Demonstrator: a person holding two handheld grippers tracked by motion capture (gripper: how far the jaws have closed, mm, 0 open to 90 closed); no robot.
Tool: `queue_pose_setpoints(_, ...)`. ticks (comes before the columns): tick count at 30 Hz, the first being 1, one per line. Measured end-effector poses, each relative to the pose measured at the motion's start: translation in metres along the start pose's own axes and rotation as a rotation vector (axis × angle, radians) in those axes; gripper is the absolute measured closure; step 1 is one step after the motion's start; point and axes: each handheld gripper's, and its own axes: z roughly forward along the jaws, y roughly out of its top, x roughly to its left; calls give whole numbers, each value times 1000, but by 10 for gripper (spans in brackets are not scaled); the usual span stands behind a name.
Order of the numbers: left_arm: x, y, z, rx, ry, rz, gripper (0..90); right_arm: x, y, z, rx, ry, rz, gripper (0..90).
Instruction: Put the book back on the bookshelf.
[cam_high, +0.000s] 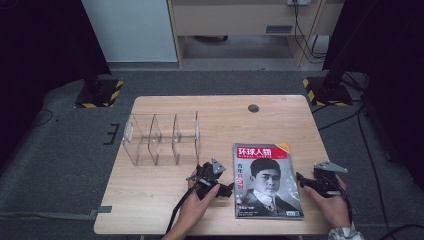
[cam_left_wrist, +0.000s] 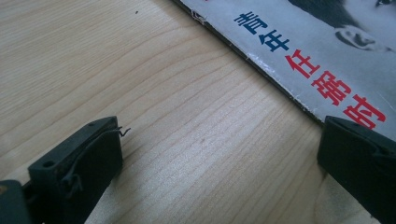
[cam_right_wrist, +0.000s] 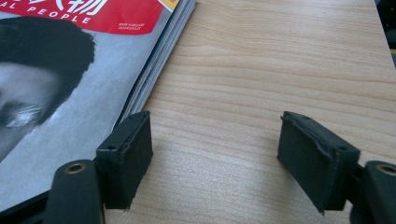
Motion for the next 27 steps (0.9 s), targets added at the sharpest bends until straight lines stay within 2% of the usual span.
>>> queue_pose_setpoints(7,0,0,0,0,-1,4,0,1,0,0,5,4,-5,227)
queue_pose_setpoints(14,-4,-4,-4,2,16,-14,0,2,0,0,10,9,-7,201)
queue_pose_setpoints(19,-5,-6,-6,0,3,-9,0,0,1,-2,7,17,20,188)
queue_pose_setpoints(23,-6,-7,-9,-25,-2,0,28,1,4,-9,-34,13,30,184)
queue_pose_setpoints(26,-9,-5,-13,-47,-13,2,31,7,9,-14,-66,47,25,172)
queue_pose_setpoints(27,-11,-4,-14,-61,-27,-12,32,10,10,-16,-73,66,24,165)
